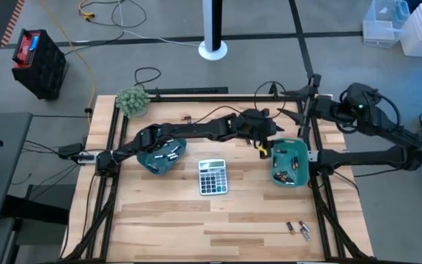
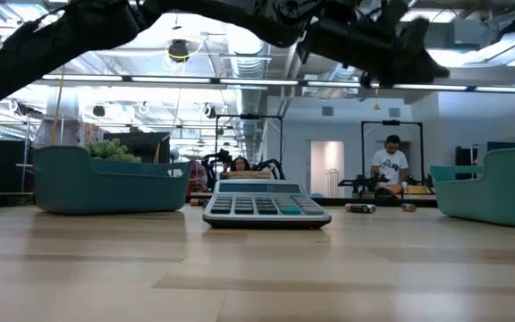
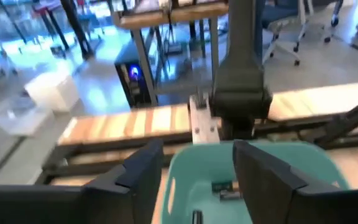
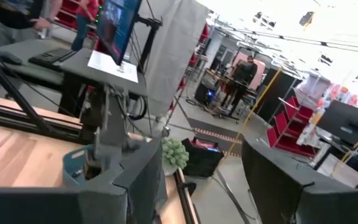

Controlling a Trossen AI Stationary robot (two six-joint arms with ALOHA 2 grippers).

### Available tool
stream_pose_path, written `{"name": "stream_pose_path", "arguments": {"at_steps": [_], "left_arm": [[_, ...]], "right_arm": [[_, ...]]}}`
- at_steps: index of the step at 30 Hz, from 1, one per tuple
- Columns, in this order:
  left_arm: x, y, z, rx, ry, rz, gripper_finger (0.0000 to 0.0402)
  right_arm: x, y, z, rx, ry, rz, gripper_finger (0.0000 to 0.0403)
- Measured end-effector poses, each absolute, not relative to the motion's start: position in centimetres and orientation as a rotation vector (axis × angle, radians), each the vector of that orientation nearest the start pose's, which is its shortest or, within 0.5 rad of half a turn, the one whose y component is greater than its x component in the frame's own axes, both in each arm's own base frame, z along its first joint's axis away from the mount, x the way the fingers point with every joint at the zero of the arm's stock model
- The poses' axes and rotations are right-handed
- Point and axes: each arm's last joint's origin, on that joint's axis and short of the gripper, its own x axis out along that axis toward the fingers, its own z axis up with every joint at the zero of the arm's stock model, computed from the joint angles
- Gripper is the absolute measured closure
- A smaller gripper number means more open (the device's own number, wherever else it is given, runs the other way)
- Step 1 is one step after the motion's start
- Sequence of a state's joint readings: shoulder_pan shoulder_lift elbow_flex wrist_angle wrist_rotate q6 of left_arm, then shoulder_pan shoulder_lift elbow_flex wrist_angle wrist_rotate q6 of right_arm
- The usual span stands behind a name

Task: Sort batteries
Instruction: Put the brown/black battery into the green bin

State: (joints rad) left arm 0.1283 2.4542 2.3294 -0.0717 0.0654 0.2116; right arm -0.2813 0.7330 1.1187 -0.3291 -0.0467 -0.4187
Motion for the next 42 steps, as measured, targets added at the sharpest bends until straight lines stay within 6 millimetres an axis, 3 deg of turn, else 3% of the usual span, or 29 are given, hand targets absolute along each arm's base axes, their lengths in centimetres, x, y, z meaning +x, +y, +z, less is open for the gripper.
{"name": "stream_pose_path", "arguments": {"at_steps": [3,6,11,15,23,32,37,42], "left_arm": [[55.0,7.2,29.7,0.210,0.154,0.063,0.0246],[52.0,8.5,30.4,0.201,0.104,0.111,0.0284],[45.5,9.5,29.4,0.174,0.014,0.188,0.0355],[40.4,9.5,28.4,0.128,-0.032,0.243,0.0393],[33.0,7.6,26.2,0.056,0.011,0.330,0.0393],[25.9,6.2,25.9,0.065,-0.017,0.396,0.0395],[23.2,5.8,24.7,0.085,-0.007,0.425,0.0396],[21.8,6.0,24.3,0.116,-0.049,0.455,0.0396]], "right_arm": [[12.0,-3.5,43.3,-0.423,-0.003,-0.259,0.0166],[11.9,-3.6,43.4,-0.416,-0.003,-0.270,0.0166],[12.6,-4.1,42.9,-0.333,0.032,-0.281,0.0166],[14.6,-5.7,41.1,-0.186,0.184,-0.312,0.0166],[18.8,-12.1,35.0,0.151,0.575,-0.506,0.0166],[17.8,-19.0,28.6,0.482,0.917,-0.734,0.0166],[17.4,-21.0,25.6,0.640,1.049,-0.795,0.0166],[18.9,-21.7,22.8,0.720,1.130,-0.798,0.0166]]}}
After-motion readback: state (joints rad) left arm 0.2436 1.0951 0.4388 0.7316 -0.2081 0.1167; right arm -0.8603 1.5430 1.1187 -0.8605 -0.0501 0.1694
